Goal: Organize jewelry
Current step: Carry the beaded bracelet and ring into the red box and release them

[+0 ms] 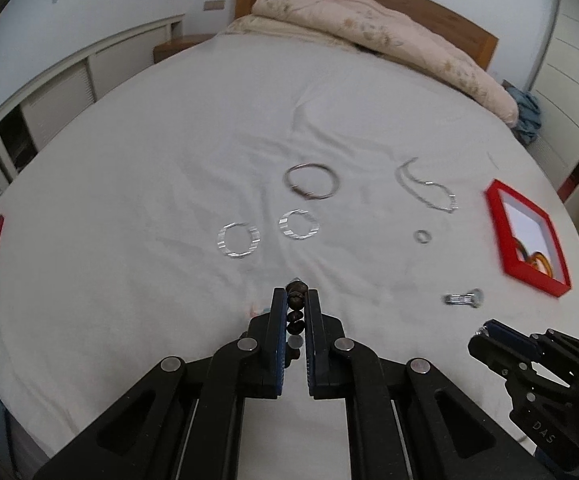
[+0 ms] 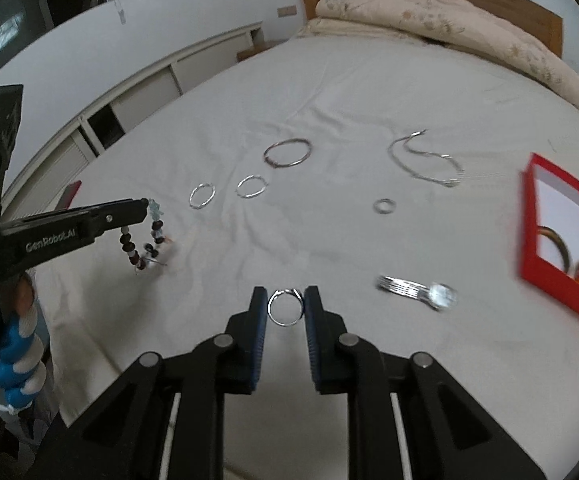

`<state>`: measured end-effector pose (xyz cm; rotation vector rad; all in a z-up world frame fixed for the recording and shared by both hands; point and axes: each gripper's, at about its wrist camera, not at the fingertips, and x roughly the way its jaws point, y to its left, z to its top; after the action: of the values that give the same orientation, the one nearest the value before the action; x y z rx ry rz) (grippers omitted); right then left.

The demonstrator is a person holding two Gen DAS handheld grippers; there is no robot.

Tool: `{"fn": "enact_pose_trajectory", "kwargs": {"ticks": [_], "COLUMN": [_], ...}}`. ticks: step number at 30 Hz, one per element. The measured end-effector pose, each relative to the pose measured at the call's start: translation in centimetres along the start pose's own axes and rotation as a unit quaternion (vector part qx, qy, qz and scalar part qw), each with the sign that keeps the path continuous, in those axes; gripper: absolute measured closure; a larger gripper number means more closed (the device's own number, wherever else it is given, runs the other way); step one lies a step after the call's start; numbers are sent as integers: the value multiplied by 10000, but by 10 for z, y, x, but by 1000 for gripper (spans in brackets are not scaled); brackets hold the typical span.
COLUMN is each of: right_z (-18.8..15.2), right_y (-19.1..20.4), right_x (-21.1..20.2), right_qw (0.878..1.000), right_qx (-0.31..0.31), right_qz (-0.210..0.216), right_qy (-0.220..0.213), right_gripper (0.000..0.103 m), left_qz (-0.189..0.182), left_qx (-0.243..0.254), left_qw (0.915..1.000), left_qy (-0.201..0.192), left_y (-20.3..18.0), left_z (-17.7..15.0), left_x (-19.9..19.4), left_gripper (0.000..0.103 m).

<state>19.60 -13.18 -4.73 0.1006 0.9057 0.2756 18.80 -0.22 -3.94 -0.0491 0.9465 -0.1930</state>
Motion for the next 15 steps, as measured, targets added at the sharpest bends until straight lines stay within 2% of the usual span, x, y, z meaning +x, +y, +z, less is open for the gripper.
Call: {"fn": "enact_pose_trajectory", "kwargs": {"ticks": [6, 11, 15], "right_z": [-15, -15, -7], "right_y": [-60, -144, -212], "right_x": [-52, -88, -99], "right_qw": [9984, 9932, 9879], "right_qx": [358, 694, 925], "right_qz": [-298, -781, -1125], "right_qy": [-313, -516, -534], "right_gripper": [86, 86, 86], "left_qz": [-341, -728, -1125], "left_qx": [431, 923, 1242], "left_qw": [9984, 9929, 9856], "left_qy": [-94, -169, -215], "left_y": [-71, -152, -220], "left_z": [14, 46, 80], "left_x": [-5, 6, 28], "left_gripper": [95, 95, 95]}}
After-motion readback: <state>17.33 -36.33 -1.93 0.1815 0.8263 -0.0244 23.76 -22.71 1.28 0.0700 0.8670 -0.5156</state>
